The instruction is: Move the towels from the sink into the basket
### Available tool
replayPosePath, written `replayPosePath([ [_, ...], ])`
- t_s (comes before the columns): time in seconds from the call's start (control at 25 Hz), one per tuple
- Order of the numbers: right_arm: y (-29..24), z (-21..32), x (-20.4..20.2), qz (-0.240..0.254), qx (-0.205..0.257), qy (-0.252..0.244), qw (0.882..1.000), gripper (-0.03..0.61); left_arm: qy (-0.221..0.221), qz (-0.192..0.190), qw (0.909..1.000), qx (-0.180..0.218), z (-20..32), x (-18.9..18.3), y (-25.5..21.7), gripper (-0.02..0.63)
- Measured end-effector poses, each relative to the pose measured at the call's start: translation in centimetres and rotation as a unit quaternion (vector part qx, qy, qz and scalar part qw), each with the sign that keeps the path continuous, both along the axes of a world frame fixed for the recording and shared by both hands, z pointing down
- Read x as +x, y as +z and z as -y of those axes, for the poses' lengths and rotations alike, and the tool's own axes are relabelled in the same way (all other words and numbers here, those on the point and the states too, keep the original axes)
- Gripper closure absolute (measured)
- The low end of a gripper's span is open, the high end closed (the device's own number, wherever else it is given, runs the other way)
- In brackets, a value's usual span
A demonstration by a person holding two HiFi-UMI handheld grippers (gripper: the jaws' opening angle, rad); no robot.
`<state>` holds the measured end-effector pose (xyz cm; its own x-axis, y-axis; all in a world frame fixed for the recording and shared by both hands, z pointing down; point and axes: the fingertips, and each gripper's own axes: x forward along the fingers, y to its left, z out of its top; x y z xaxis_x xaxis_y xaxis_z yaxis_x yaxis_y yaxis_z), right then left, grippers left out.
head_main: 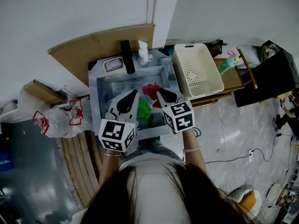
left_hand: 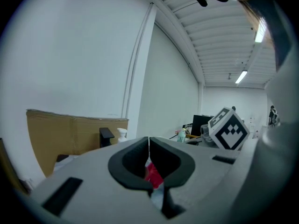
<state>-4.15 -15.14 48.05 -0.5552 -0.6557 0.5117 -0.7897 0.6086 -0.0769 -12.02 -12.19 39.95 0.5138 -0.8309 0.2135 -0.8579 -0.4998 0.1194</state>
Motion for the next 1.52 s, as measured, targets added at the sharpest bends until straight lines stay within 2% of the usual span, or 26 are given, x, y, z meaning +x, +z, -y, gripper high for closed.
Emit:
replayPosePath([
  [0.32, -3.9, -0.5, 0.9, 0.016, 0.040, 0.001, 0.999, 0.529, 0.010, 0.001, 0.9999, 0.013, -0.3, 1.3, -1.2, 0.603],
  [0.72, -6.8, -0.1, 4.0, 0.024, 0.082, 0.021, 0.996, 0.529, 0.025, 0.005, 0.9995, 0.018, 0.0, 4.0, -1.7, 0.603],
  [0.96, -7.1, 0.3, 6.7, 0.038, 0.085, 0.043, 0.995, 0.529, 0.044, 0.006, 0.9988, 0.020, 0.3, 6.5, -1.8, 0.603],
  [1.52, -7.2, 1.9, 13.7, 0.030, 0.092, 0.105, 0.990, 0.529, 0.089, 0.008, 0.9958, 0.020, 2.0, 11.9, -1.7, 0.603],
])
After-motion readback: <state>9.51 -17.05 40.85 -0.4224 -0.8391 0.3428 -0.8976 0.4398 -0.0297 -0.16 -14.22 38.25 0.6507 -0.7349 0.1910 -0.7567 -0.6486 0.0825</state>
